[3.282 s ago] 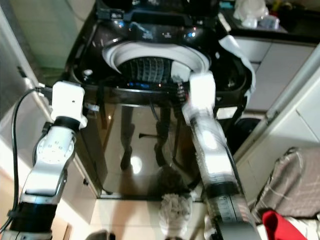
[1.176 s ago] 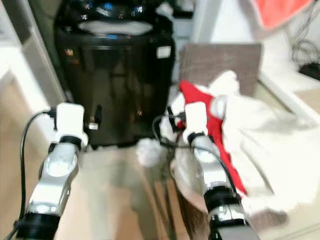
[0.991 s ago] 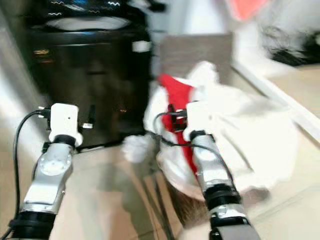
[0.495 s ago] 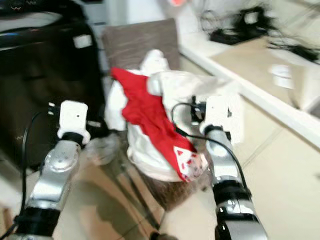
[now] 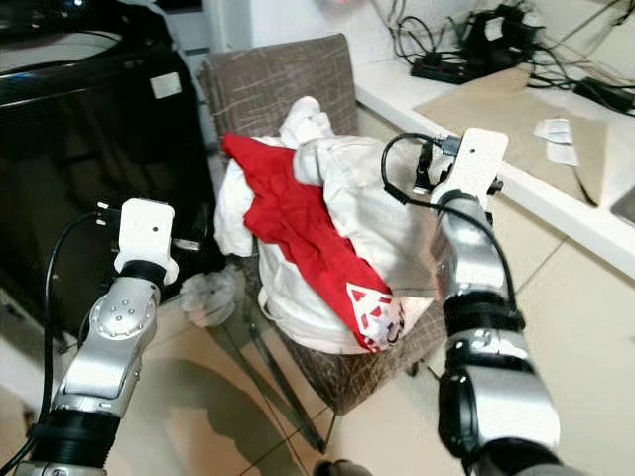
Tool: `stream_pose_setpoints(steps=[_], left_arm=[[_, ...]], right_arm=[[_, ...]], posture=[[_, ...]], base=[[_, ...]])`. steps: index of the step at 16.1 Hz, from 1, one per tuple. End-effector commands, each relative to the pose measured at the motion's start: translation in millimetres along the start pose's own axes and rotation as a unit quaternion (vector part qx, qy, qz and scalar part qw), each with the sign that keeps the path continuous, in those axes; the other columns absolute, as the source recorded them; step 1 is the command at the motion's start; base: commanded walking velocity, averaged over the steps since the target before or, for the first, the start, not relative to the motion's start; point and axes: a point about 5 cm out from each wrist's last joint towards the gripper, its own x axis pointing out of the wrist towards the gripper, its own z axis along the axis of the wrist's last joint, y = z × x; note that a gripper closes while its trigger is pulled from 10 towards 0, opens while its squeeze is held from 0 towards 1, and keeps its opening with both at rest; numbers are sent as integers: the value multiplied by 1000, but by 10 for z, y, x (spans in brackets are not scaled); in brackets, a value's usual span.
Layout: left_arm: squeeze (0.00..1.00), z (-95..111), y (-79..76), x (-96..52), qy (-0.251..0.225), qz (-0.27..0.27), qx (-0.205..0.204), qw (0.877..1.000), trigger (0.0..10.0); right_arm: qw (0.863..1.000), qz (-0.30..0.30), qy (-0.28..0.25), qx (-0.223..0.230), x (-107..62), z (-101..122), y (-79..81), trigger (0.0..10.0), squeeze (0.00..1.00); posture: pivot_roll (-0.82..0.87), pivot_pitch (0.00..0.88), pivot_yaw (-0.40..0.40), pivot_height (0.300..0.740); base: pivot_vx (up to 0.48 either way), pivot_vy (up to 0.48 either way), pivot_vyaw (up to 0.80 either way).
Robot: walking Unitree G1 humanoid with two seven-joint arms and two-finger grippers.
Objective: Clothes washing
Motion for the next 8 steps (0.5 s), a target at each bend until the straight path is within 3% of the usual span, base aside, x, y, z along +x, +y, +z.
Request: stream_pose_setpoints(steps=[1, 5, 8], left_arm=[[0, 43, -24, 34, -10, -3, 3, 1000, 10000], [0, 52, -4, 1, -11, 0, 5, 1000, 10000], [0, 40, 19, -25, -8, 3, 6, 1000, 10000]], right_arm=[[1000, 5, 10, 8, 42, 54, -8, 10000, 0], [994, 29, 101, 18, 101, -73, -29, 10000, 0], [984, 10, 173, 43, 44, -354, -70, 10000, 0]], posture=[[-39, 0, -18, 740], [-21, 0, -24, 740], [-10, 0, -25, 740]], base=[[0, 0, 0], [0, 0, 0], [0, 0, 0]])
